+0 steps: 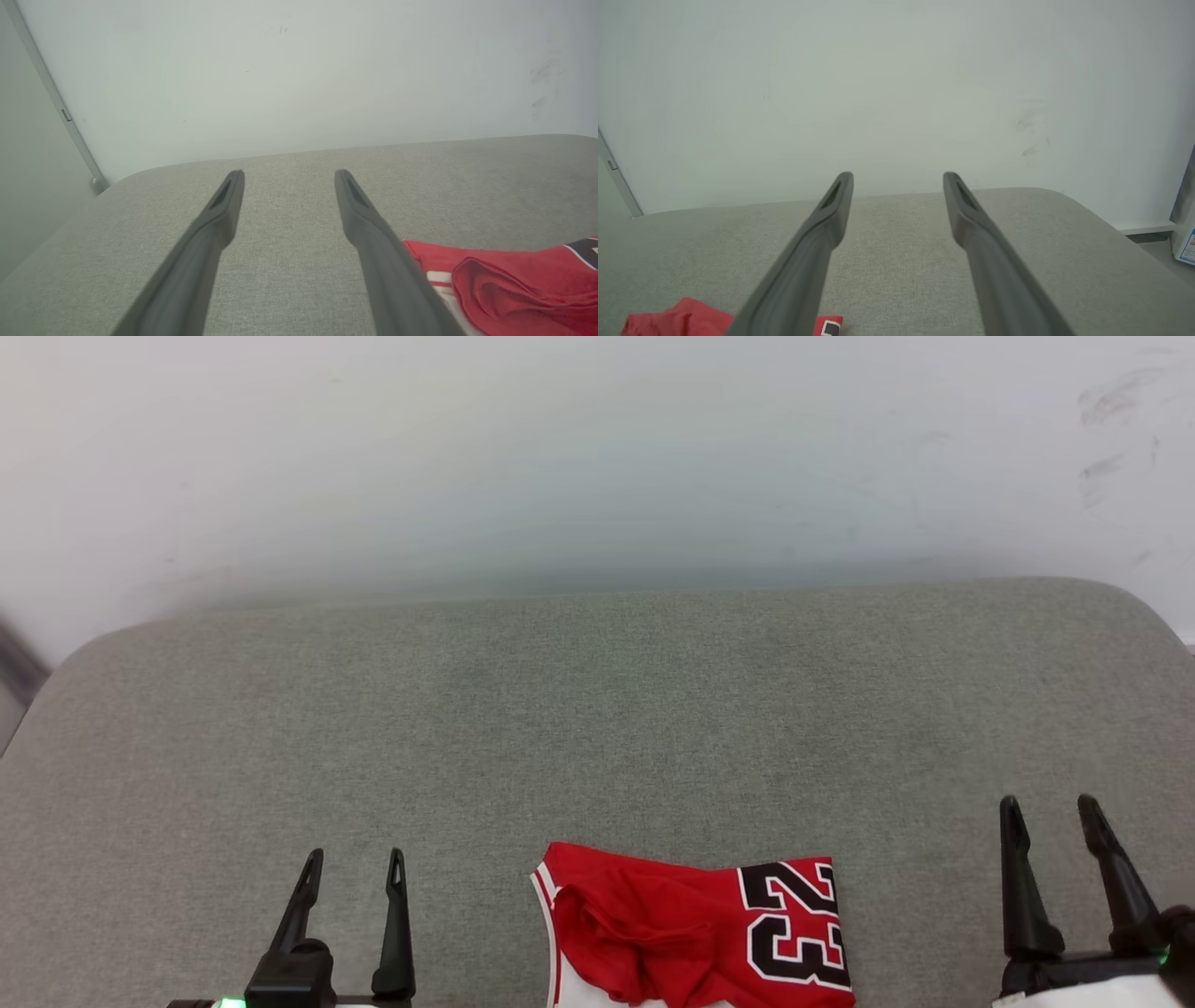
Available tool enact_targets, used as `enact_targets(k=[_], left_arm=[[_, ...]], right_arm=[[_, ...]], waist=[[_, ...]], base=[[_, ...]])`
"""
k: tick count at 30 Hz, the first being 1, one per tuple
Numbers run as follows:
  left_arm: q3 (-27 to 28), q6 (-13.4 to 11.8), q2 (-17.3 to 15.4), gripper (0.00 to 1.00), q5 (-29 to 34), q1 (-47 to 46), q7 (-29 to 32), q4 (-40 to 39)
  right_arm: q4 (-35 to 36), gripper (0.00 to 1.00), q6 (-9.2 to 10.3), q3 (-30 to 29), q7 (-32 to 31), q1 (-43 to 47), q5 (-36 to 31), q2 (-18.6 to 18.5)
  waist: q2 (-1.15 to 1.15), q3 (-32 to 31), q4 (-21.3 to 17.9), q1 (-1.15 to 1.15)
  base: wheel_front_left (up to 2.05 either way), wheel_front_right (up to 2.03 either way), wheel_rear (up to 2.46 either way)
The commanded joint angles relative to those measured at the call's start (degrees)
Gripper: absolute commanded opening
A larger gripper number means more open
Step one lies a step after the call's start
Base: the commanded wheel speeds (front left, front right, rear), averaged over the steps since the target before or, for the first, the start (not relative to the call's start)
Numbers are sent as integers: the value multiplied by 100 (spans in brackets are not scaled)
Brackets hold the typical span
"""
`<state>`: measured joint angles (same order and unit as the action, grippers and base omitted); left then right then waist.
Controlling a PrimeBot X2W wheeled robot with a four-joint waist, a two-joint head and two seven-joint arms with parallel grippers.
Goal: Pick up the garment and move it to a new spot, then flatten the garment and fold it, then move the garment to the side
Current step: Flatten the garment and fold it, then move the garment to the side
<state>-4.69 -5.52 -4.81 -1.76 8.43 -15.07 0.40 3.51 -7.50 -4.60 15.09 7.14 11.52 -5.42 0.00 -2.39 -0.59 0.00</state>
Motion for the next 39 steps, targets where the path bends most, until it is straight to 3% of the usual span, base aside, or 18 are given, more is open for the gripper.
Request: enact_targets(k=[1,11,15,19,23,24,29,32,39], left_arm=[[31,30,14,100,-19,67,-13,-19],[89,86,35,100,46,47,-13,-36],[108,99,45,100,49,13,-13,-26],[111,132,61,100,43,-11,-13,4],[114,148,73,100,37,-32,-13,29],[133,159,75,100,43,-47,-13,20],[163,185,81,100,55,-105,-13,-8],[135,200,85,100,62,-194,-13,-6],[14,277,102,100,106,-476,-13,-31]], right_arm=[[34,100,2,-1,7,150,-40,59],[270,100,2,-98,8,10,-103,118],[372,100,2,-75,8,-456,-62,-186],[107,100,1,381,-113,-1095,253,-828],[-122,100,2,1221,-1326,-1675,947,-1654],[-181,100,2,1861,-2718,-1980,1806,-2236],[-302,100,2,2480,-4607,-2002,3300,-2953],[-493,100,2,2667,-5327,-1840,3937,-3188],[-903,100,2,2810,-5809,-1702,4700,-3085]], waist=[[0,-17,17,0],[0,-45,55,0],[0,-39,81,0],[0,-33,116,0],[0,-21,147,0],[0,1,173,0],[0,90,227,0],[0,191,313,0],[0,574,587,0]], base=[[0,0,0],[0,0,0],[0,0,0],[0,0,0],[0,0,0],[0,0,0],[0,0,0],[0,0,0],[0,0,0]])
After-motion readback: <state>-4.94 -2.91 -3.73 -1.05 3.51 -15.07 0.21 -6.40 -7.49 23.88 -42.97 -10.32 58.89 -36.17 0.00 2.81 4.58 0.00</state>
